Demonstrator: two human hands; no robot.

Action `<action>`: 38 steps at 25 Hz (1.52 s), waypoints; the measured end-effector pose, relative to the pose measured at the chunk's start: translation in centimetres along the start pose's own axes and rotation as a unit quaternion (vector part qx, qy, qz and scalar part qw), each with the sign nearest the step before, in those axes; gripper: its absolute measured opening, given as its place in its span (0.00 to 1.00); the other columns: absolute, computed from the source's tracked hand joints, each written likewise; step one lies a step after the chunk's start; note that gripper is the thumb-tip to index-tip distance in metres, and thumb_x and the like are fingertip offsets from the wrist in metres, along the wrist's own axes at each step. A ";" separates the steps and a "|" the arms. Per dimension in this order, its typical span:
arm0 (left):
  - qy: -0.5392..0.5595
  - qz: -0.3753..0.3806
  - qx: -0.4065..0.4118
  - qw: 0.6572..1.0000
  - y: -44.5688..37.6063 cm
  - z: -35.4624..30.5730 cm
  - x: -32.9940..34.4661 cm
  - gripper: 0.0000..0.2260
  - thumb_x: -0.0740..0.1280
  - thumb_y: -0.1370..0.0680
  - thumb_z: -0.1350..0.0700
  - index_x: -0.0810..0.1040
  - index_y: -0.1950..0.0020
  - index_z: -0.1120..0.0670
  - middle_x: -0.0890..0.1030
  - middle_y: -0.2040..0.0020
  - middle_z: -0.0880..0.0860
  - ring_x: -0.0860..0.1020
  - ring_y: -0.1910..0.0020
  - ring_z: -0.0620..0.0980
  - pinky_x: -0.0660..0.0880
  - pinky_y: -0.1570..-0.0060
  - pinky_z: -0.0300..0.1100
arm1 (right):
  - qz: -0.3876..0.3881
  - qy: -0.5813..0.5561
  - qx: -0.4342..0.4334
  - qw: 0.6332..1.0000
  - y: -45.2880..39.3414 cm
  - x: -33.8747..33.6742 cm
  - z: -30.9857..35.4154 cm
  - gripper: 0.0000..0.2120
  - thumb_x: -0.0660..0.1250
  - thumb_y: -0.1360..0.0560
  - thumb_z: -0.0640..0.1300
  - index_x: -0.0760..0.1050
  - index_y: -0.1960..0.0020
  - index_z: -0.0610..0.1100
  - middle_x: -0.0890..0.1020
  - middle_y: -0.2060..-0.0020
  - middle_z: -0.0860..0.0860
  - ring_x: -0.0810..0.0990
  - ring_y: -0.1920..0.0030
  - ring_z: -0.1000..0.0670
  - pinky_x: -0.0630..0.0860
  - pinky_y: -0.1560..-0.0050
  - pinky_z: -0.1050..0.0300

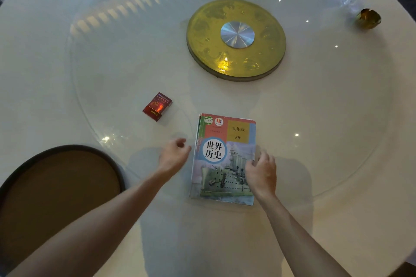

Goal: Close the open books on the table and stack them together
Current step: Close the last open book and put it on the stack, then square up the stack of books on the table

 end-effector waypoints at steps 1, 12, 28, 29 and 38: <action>-0.016 -0.052 0.011 0.998 -1.1 -0.4 -1.6 0.17 0.69 0.22 0.52 0.80 0.34 0.55 0.84 0.42 0.56 0.79 0.48 0.50 0.73 0.47 0.42 | -0.026 0.002 -0.025 0.999 -0.2 -0.1 1.3 0.25 0.64 0.21 0.44 0.69 0.26 0.39 0.74 0.33 0.41 0.74 0.33 0.40 0.76 0.33 0.41; 0.008 -0.114 0.011 0.993 -10.2 -1.3 -11.6 0.23 0.68 0.21 0.56 0.72 0.26 0.59 0.76 0.30 0.59 0.76 0.33 0.57 0.72 0.33 0.49 | 0.191 -0.146 -0.151 0.959 -2.1 8.1 20.6 0.19 0.64 0.19 0.41 0.77 0.30 0.36 0.84 0.39 0.40 0.83 0.41 0.43 0.80 0.37 0.46; 0.113 -0.084 -0.021 0.990 -7.5 3.6 -12.8 0.10 0.72 0.24 0.54 0.85 0.45 0.56 0.87 0.51 0.54 0.84 0.51 0.53 0.79 0.51 0.45 | 0.205 -0.171 -0.065 0.962 2.1 14.3 23.7 0.11 0.69 0.20 0.45 0.79 0.46 0.37 0.85 0.49 0.37 0.85 0.47 0.37 0.80 0.42 0.36; 0.113 -0.099 -0.016 0.989 -6.7 3.9 -13.3 0.10 0.72 0.24 0.54 0.86 0.45 0.56 0.87 0.51 0.52 0.84 0.52 0.51 0.78 0.52 0.43 | 0.210 -0.173 -0.070 0.960 2.7 14.3 24.0 0.10 0.69 0.20 0.44 0.79 0.46 0.37 0.85 0.49 0.37 0.85 0.47 0.37 0.80 0.42 0.36; 0.167 -0.199 -0.063 0.964 2.3 14.5 -19.1 0.06 0.75 0.26 0.54 0.82 0.51 0.54 0.83 0.57 0.47 0.79 0.60 0.40 0.70 0.66 0.31 | 0.290 -0.054 -0.199 0.935 12.4 19.9 26.8 0.07 0.70 0.23 0.45 0.82 0.47 0.44 0.87 0.54 0.47 0.84 0.52 0.47 0.79 0.46 0.49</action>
Point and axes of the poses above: each hand's wrist, its own y-axis away from the middle knuckle, its own x-axis out of the palm, z = x × y, the point moved 3 cm from there along -y, towards the middle knuckle
